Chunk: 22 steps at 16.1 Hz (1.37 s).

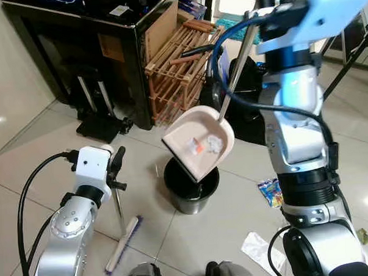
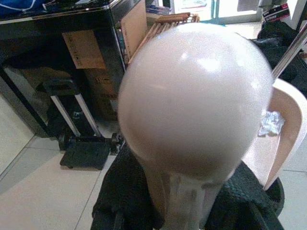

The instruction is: Sweep floor

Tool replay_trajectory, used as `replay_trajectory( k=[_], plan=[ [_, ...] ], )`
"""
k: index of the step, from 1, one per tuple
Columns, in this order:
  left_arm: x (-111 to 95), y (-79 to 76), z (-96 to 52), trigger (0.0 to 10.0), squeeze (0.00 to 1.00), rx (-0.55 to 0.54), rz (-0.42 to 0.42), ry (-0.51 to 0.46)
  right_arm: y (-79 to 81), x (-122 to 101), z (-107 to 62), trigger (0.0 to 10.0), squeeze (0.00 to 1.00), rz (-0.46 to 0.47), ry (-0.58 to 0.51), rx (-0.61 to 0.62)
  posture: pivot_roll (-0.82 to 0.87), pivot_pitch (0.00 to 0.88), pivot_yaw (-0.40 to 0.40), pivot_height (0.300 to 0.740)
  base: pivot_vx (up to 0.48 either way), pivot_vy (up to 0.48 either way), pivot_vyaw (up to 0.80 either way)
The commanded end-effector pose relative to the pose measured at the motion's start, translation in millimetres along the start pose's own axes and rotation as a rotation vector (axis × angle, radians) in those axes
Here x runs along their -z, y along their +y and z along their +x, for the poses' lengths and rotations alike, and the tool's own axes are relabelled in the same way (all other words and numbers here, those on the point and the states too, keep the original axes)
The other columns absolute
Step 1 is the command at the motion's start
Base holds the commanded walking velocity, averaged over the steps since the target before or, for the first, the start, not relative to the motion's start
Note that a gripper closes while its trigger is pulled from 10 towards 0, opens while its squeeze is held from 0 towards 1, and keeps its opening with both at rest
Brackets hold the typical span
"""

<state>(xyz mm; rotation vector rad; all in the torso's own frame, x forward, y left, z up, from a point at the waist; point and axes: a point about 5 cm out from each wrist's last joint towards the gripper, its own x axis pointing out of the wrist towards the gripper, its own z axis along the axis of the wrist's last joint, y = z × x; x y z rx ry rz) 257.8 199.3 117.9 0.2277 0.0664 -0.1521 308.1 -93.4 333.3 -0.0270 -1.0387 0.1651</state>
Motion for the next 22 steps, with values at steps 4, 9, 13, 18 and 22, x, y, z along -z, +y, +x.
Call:
replay_trajectory(
  k=[4, 9, 13, 18, 22],
  plan=[
    [-8, 4.3, -4.1, 10.0, 0.00, -0.019, 0.031, -0.026, 7.2, -12, 4.6, 10.0, 0.00, -0.017, -0.109, -0.036, 0.02, 0.136, -0.045, 0.740, 0.000, 0.000, 0.00],
    [-9, 3.7, -3.8, 10.0, 0.00, -0.010, 0.039, -0.029, 31.5, -15, -6.9, 10.0, 0.00, 0.011, -0.156, -0.134, 0.02, 0.142, -0.039, 0.740, 0.000, 0.000, 0.00],
    [-9, 2.9, -4.7, 10.0, 0.00, -0.010, 0.045, -0.027, 47.8, -17, -14.1, 10.0, 0.00, 0.009, -0.193, -0.201, 0.03, 0.136, -0.047, 0.740, 0.000, 0.000, 0.00],
    [-9, 6.5, -6.1, 10.0, 0.00, -0.024, 0.025, -0.027, 66.8, -23, -21.5, 10.0, 0.00, 0.003, -0.234, -0.261, 0.03, 0.134, -0.042, 0.740, 0.000, 0.000, 0.00],
    [-10, 6.6, -2.8, 10.0, 0.00, -0.031, 0.007, -0.035, 81.2, -28, -27.7, 10.0, 0.00, 0.011, -0.267, -0.310, 0.02, 0.127, -0.038, 0.740, 0.000, 0.000, 0.00]
  ],
)
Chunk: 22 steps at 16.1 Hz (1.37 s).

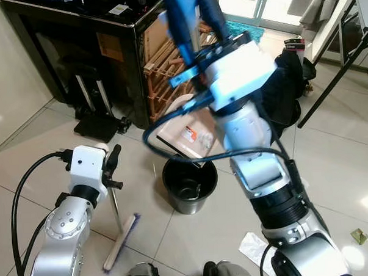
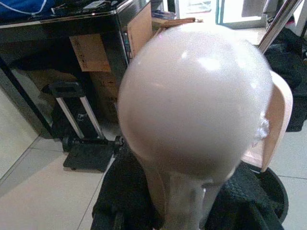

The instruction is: Sweep floor

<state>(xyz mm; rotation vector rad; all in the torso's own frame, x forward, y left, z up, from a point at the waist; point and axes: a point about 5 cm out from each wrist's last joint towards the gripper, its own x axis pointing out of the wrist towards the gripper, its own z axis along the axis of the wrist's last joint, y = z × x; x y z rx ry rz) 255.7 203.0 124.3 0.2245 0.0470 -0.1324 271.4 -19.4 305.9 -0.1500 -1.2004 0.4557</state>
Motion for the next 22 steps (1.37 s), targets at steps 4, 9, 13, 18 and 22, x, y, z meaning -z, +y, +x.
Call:
replay_trajectory(
  k=[4, 9, 13, 18, 22],
  plan=[
    [-6, 0.9, 3.4, 10.0, 0.00, -0.004, 0.016, -0.024, 13.1, -18, 4.7, 10.0, 0.00, -0.023, -0.122, -0.063, 0.02, 0.124, -0.038, 0.740, 0.000, 0.000, 0.00],
    [-6, -1.4, 5.5, 10.0, 0.00, 0.007, 0.026, -0.026, 23.2, -19, -0.6, 10.0, 0.00, -0.067, -0.144, -0.130, 0.02, 0.116, -0.036, 0.740, 0.000, 0.000, 0.00],
    [-5, -11.0, 17.2, 10.0, 0.00, 0.052, -0.002, -0.028, -28.1, -11, 17.5, 10.0, 0.00, -0.318, -0.062, -0.015, -0.04, 0.080, 0.006, 0.740, 0.000, 0.000, 0.00],
    [-6, -22.3, 34.2, 10.0, 0.00, 0.106, -0.005, -0.041, -107.5, -8, 4.8, 10.0, 0.00, -0.620, 0.091, 0.055, -0.10, 0.053, 0.042, 0.740, 0.000, 0.000, 0.00],
    [-3, -30.5, 39.4, 10.0, 0.00, 0.158, -0.002, -0.026, -172.2, 5, -57.6, 10.0, 0.00, -0.626, 0.438, 0.342, -0.10, 0.049, 0.037, 0.740, 0.000, 0.000, 0.00]
  ],
)
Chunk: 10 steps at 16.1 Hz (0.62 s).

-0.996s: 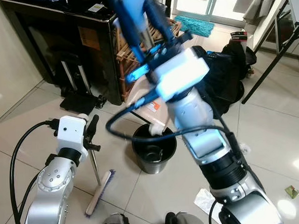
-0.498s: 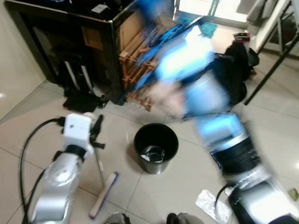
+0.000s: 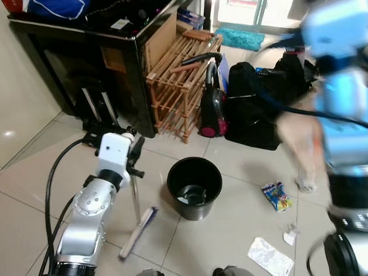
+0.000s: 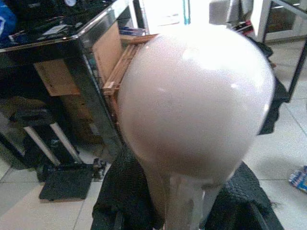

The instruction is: Sweep floor

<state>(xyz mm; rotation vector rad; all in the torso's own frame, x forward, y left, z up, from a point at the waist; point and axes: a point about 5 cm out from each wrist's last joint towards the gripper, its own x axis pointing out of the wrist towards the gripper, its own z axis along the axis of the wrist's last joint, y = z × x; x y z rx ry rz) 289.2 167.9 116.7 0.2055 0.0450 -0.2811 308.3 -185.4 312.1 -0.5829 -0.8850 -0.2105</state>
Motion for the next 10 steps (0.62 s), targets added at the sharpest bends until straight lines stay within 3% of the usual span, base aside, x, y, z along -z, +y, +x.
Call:
replay_trajectory(
  k=[1, 4, 6, 8, 10],
  plan=[
    [-1, 0.3, 0.8, 10.0, 0.00, 0.015, 0.012, -0.006, -17.4, 11, -8.0, 10.0, 0.00, 0.022, 0.071, 0.068, -0.10, 0.051, 0.038, 0.740, 0.000, 0.000, 0.00],
    [6, -1.3, -6.0, 10.0, 0.00, 0.020, 0.009, 0.010, -37.2, 42, -51.4, 10.0, 0.00, 0.101, 0.264, 0.181, -0.09, 0.053, 0.030, 0.740, 0.000, 0.000, 0.00],
    [9, -2.9, -9.6, 10.0, 0.00, 0.025, 0.011, 0.020, -38.6, 53, -71.3, 10.0, 0.00, 0.093, 0.346, 0.191, -0.08, 0.056, 0.025, 0.740, 0.000, 0.000, 0.00],
    [11, -3.8, -12.7, 10.0, 0.00, 0.023, 0.003, 0.030, -36.5, 59, -84.7, 10.0, 0.00, 0.131, 0.411, 0.217, -0.08, 0.057, 0.020, 0.740, 0.000, 0.000, 0.00],
    [14, -6.8, -14.9, 10.0, 0.00, 0.029, -0.001, 0.048, -30.1, 73, -105.9, 10.0, 0.00, 0.190, 0.542, 0.230, -0.07, 0.058, 0.016, 0.740, 0.000, 0.000, 0.00]
  ],
)
